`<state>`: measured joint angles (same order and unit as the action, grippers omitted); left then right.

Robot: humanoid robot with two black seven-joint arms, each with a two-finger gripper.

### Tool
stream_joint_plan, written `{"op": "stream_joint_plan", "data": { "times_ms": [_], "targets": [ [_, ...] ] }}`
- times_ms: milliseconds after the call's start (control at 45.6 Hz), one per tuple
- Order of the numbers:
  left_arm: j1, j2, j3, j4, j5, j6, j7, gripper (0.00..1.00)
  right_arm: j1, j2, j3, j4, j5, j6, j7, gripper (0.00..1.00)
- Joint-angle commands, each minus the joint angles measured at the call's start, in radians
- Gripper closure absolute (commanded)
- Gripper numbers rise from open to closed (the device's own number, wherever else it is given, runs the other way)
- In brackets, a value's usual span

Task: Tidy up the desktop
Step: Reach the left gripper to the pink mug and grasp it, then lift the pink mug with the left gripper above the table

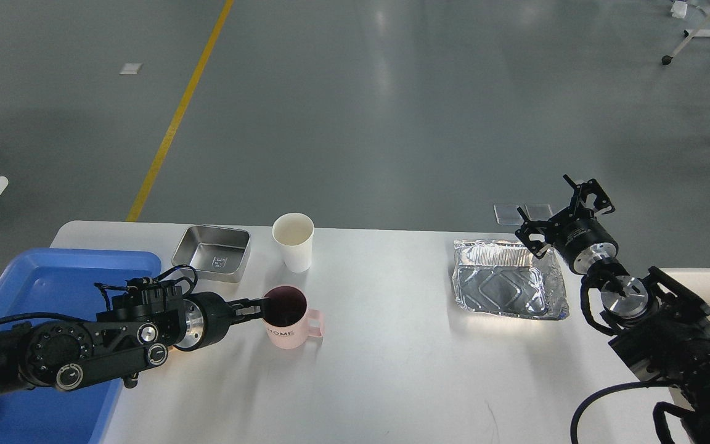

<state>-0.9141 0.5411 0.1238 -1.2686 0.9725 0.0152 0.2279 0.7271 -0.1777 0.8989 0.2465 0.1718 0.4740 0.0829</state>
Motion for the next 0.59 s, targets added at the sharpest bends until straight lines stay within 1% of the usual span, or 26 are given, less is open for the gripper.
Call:
{"op": "stream_joint_plan", "data": {
  "times_ms": [0,66,110,132,373,439,570],
  "targets": [
    [0.0,0.0,0.014,0.0,-0.002,-0.014,0.005,0.79,-0.005,0.001,0.0,0.0,0.0,0.0,0.0,0.0],
    [0.0,0.0,0.014,0.0,-0.002,-0.034,0.004,0.92,-0.006,0.0,0.0,0.0,0.0,-0.001,0.0,0.0],
    [-0.002,0.0,0.014,0.0,-0.003,-0.05,0.004,0.98,-0.006,0.0,0.0,0.0,0.0,-0.001,0.0,0.0],
    [-0.002,0.0,0.014,0.0,-0.003,-0.055,0.004,0.99,-0.006,0.0,0.0,0.0,0.0,0.0,0.0,0.0],
    [-0.015,0.0,0.01,0.0,-0.002,-0.069,0.001,1.0,-0.008,0.0,0.0,0.0,0.0,0.0,0.0,0.0],
    [-0.028,0.002,0.008,-0.002,-0.003,-0.093,0.001,1.0,-0.008,0.001,0.0,0.0,0.0,0.0,0.0,0.0],
    [-0.071,0.02,-0.001,-0.009,-0.005,-0.173,-0.001,1.0,-0.008,0.001,0.0,0.002,0.0,0.0,0.0,0.0]
  ]
}}
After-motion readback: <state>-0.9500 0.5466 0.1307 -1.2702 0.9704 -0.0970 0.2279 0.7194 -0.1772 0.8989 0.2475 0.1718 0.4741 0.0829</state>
